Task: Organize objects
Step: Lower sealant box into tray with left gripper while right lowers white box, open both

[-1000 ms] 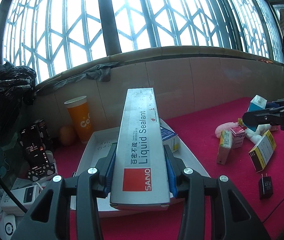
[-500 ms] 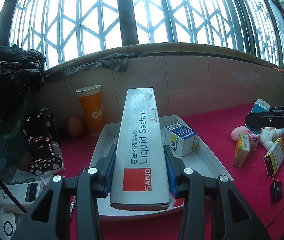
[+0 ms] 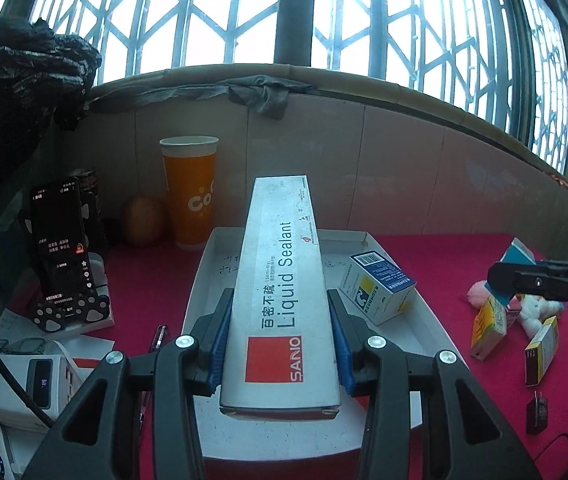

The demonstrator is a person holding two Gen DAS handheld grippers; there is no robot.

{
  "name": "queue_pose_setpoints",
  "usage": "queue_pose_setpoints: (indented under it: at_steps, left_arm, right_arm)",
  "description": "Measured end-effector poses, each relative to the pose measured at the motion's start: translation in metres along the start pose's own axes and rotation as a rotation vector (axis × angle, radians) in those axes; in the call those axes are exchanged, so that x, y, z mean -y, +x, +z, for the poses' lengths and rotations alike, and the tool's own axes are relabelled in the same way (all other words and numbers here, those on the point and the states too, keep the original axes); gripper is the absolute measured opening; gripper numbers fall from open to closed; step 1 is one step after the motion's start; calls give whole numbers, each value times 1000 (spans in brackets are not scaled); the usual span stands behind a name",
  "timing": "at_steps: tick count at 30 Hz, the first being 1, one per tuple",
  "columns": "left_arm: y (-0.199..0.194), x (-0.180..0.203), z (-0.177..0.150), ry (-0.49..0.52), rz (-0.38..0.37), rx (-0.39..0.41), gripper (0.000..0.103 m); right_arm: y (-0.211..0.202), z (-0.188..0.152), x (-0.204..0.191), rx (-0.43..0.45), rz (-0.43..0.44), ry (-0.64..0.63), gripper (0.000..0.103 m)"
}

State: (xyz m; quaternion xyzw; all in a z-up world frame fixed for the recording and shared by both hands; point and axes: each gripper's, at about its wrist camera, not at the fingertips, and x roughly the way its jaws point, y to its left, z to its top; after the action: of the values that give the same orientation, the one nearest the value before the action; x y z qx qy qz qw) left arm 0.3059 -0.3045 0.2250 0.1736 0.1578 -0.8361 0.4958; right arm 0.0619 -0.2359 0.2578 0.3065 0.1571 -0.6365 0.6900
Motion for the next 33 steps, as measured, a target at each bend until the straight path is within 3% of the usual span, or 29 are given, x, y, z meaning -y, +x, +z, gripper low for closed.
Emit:
queue_pose_setpoints:
  at_steps: [10,20,21,22,24,28,31,33]
  left_arm:
    - [46,-8,22,-51,-63,-100,43]
    - [82,-11,26,-101,-29,-173,44]
    - [82,-12,25,-111,-26,-173,50]
    - [82,-13,24,-122,-18,-177,73]
    - [79,-17,23,-143,12,-160,103]
    - [65,-20,24,-148,111,-108,103]
    - [51,-18,27,-145,134,-69,103]
    - [41,-13,28,-131,147,-42,103]
  right_arm:
    - [46,10,-15,-61,-30,-30,70]
    - [94,0,-14,-139,-96,-35,72]
    - [95,-1,-15,-137,-97,-34,72]
    - [96,-1,-15,-129,-102,-35,74]
    - [93,-2,-15,-110,-112,-37,86]
    - [81,-3,-10,-73,-106,-10,91]
    - [63,-4,-5,-13,-127,21,103]
    - [46,-6,-3,41,-136,34,103]
